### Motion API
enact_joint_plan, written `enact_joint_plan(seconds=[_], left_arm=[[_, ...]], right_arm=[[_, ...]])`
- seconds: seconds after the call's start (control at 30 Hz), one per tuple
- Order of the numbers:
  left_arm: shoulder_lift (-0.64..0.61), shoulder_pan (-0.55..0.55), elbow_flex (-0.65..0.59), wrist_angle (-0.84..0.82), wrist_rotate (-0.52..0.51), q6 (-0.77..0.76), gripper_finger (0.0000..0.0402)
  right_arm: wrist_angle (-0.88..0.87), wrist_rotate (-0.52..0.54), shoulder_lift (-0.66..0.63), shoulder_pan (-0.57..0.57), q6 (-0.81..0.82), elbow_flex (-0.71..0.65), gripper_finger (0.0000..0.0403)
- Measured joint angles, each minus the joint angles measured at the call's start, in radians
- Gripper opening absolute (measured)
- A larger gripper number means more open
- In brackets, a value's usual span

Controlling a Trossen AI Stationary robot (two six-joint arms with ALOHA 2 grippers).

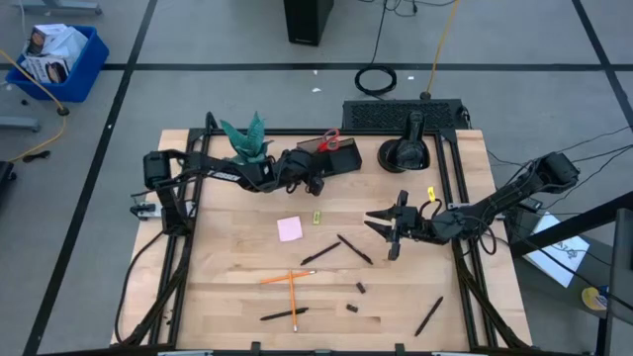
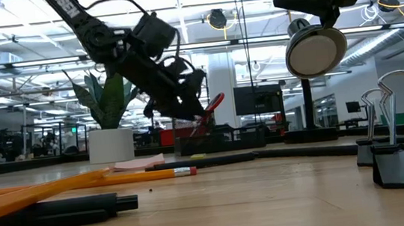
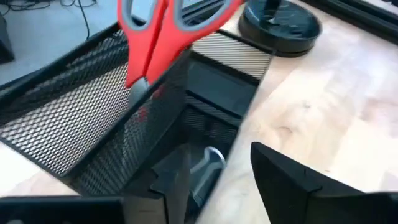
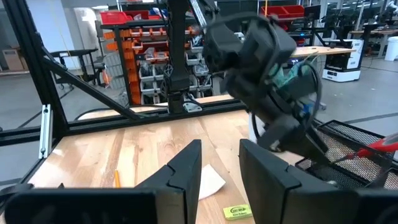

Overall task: Pick and place office supplies into organizer
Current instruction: Put the black binder clip into the black black mesh desk organizer

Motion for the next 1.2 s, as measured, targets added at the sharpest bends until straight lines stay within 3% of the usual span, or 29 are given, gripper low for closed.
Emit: enact_joint_plan(seconds=[0.37, 0.63, 0.73, 0.83, 0.93, 1.1, 1.2], left_arm=[[-0.253, -0.093, -0.001, -0.237, 0.001, 0.033, 0.0177], [-0.395, -0.301, 0.0, -0.364, -0.031, 0.052, 0.0177], [-0.404, -0.408, -0.001, -0.384, -0.105, 0.054, 0.0177], [-0.404, -0.517, -0.009, -0.382, -0.199, 0.051, 0.0177], [-0.404, -0.611, -0.023, -0.373, -0.301, 0.011, 0.0177], [-0.404, -0.729, -0.053, -0.376, -0.464, -0.041, 0.0177], [-0.404, -0.77, -0.06, -0.376, -0.495, -0.089, 0.0177]], right_arm=[[-0.033, 0.0, 0.0, 0.001, 0.007, 0.0, 0.01], [-0.152, -0.104, 0.0, 0.011, 0.123, -0.001, 0.01], [-0.235, -0.155, 0.0, 0.038, 0.222, -0.001, 0.01], [-0.331, -0.117, 0.001, 0.101, 0.323, -0.001, 0.01], [-0.321, -0.1, 0.001, 0.18, 0.401, 0.0, 0.01], [-0.319, -0.051, 0.035, 0.315, 0.432, 0.066, 0.01], [-0.317, -0.013, 0.095, 0.382, 0.422, 0.14, 0.01]])
